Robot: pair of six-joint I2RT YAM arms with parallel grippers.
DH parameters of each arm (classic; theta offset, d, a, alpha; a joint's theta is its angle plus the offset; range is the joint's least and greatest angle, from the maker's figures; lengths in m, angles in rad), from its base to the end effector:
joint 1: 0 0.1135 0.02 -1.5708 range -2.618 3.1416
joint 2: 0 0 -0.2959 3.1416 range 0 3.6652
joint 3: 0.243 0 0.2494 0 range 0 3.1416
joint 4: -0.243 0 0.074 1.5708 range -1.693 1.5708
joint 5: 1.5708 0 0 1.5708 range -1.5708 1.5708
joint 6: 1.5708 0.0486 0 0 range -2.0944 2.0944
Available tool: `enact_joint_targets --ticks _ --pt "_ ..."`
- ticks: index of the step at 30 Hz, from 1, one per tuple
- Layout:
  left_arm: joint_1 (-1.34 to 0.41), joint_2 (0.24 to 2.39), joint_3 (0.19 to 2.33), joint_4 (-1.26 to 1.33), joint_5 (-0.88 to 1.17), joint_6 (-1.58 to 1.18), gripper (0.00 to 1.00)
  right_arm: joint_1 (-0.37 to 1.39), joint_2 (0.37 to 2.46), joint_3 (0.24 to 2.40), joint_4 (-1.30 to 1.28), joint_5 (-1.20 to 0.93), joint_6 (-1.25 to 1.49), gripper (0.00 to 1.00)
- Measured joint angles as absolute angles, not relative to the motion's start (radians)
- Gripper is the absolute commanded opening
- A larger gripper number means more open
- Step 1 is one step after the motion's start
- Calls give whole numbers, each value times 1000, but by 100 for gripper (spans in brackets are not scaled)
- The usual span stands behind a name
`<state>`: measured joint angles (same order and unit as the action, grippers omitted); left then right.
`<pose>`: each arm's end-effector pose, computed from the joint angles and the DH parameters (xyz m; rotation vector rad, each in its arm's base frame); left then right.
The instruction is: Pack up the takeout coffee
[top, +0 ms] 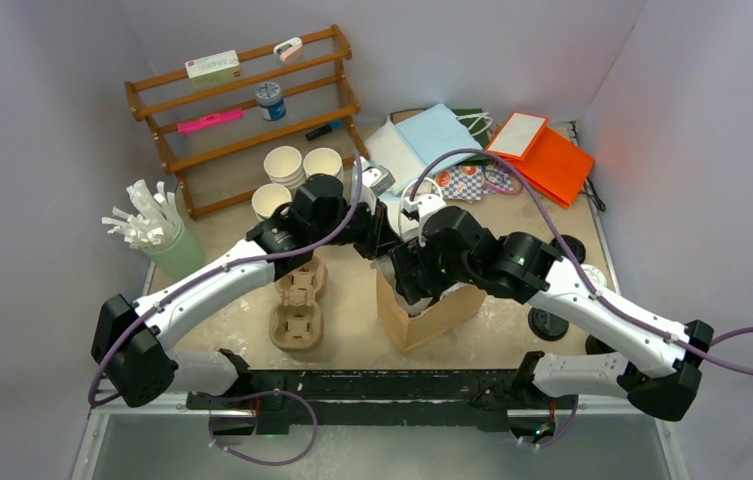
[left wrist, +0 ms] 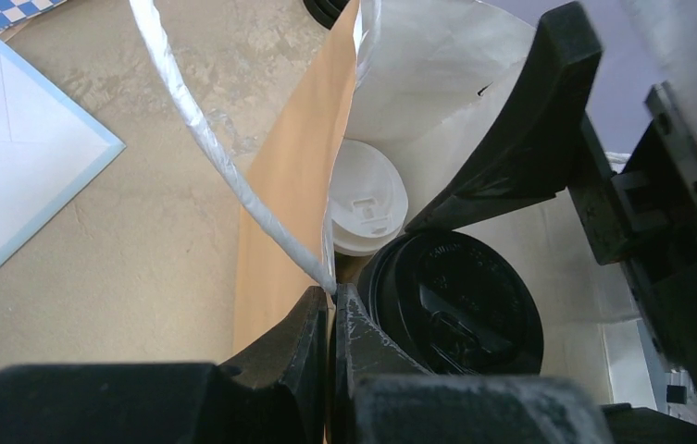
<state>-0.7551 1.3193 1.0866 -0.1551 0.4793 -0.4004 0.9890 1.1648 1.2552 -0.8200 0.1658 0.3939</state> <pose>0.2061 -0.2248 0.3584 0.7073 1.9992 -1.1960 0.1329 0.1875 0.3857 -0.6037 2.2659 0.5184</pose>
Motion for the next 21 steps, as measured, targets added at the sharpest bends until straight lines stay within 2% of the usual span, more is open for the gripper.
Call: enact_joint_targets --ticks 7,21 --pt "-755 1337 1115 -178 458 -397 0 989 1164 1340 -845 204 381 93" --pt "-755 1393 1231 -280 341 -319 0 989 1177 1642 -940 376 325 89"
